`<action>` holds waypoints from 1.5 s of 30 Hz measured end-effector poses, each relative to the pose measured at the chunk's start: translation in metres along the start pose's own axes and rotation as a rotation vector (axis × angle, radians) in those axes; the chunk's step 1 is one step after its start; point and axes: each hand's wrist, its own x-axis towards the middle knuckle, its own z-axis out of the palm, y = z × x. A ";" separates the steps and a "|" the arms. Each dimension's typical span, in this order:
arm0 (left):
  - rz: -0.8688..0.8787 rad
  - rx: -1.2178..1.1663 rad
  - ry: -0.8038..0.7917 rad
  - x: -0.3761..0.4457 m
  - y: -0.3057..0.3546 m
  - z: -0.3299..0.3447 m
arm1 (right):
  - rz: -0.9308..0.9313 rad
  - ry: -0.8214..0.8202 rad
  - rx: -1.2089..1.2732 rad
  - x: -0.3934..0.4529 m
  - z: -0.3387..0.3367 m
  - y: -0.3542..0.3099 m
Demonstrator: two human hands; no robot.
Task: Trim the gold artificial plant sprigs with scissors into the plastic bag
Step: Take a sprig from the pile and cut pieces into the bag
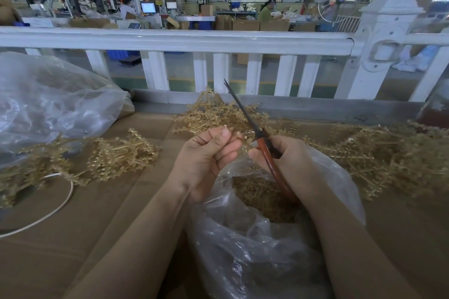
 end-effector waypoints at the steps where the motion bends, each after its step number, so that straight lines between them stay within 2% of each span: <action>1: 0.003 -0.004 -0.011 0.000 0.000 0.000 | -0.001 0.000 0.005 0.000 0.000 0.000; 11: 0.067 0.010 -0.030 0.001 0.000 -0.002 | 0.029 -0.016 -0.017 0.000 -0.001 -0.002; 19: 0.313 0.161 0.282 0.002 0.001 -0.004 | -0.046 0.016 -0.158 -0.005 0.000 -0.010; 23: 0.350 0.120 0.306 0.002 0.003 -0.003 | -0.071 -0.012 -0.296 -0.008 0.002 -0.014; 29: 0.335 0.111 0.309 0.004 0.001 -0.003 | -0.080 -0.022 -0.500 -0.006 0.000 -0.012; 40: 0.224 0.104 0.281 0.002 0.001 -0.001 | -0.080 -0.003 -0.620 -0.005 0.000 -0.012; 45: 0.147 0.004 0.249 0.002 0.002 -0.002 | -0.075 -0.019 -0.675 -0.007 -0.003 -0.016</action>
